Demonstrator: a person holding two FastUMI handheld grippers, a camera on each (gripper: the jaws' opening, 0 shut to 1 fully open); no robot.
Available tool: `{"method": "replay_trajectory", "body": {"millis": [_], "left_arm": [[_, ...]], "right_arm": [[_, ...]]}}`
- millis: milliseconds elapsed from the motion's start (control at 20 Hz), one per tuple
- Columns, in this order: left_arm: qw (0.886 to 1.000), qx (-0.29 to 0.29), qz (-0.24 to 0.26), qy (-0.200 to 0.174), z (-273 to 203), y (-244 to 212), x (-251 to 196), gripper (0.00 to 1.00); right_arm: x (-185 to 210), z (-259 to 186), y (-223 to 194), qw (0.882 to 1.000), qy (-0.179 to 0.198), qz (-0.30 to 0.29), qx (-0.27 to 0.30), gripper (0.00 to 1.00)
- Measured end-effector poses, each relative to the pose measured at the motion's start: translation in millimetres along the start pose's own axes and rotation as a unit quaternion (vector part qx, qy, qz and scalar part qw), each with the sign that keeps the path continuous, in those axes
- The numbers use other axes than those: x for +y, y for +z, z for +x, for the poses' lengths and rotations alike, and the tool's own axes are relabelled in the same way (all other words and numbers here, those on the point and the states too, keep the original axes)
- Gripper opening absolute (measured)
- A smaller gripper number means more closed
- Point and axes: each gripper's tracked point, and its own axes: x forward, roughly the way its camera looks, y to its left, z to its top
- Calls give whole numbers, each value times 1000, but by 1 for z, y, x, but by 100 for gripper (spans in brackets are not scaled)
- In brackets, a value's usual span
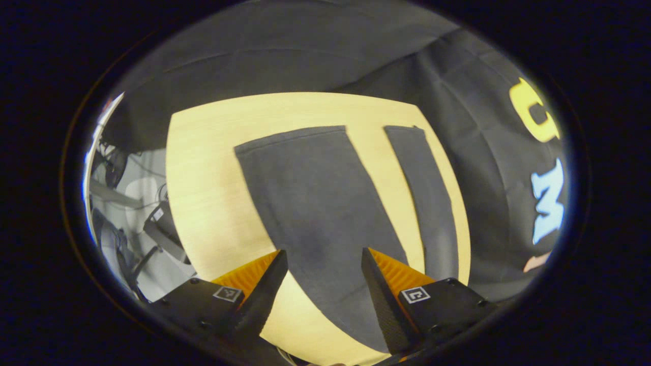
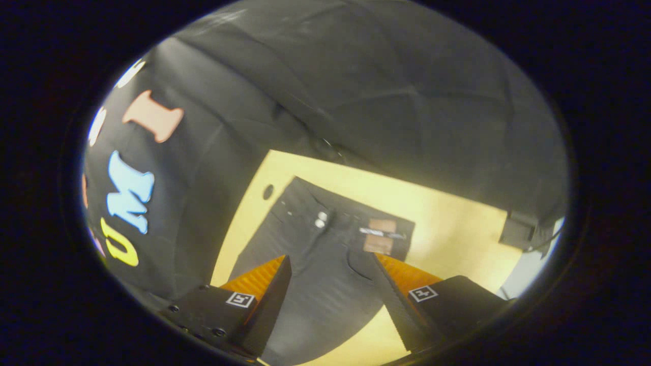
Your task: Grasp the waist and the cuffs of the jeans and fold them to make the two legs overlap; first hold the waist and fold one-third of the jeans toward the cuffs, then hold the cuffs and fold the remaining one-third in the same direction to finish folding.
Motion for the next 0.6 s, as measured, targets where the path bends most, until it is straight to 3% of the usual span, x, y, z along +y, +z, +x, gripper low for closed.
{"method": "replay_trajectory", "body": {"millis": [150, 400, 450, 500, 600], "left_arm": [[996, 15, -78, 32, 12, 7, 47, 98], [979, 63, -191, 39, 46, -5, 91, 98], [977, 56, -202, 37, 43, 2, 95, 97], [978, 47, -203, 27, 47, 10, 92, 92], [978, 53, -199, 26, 47, 18, 90, 91]], "right_arm": [[-7, 19, -19, 997, -50, 32, 41, 94], [-17, 36, -41, 987, -102, 61, 112, 94], [-18, 36, -45, 983, -118, 63, 126, 85], [-15, 41, -39, 984, -117, 68, 120, 94], [-14, 45, -40, 978, -136, 80, 135, 93]]}}
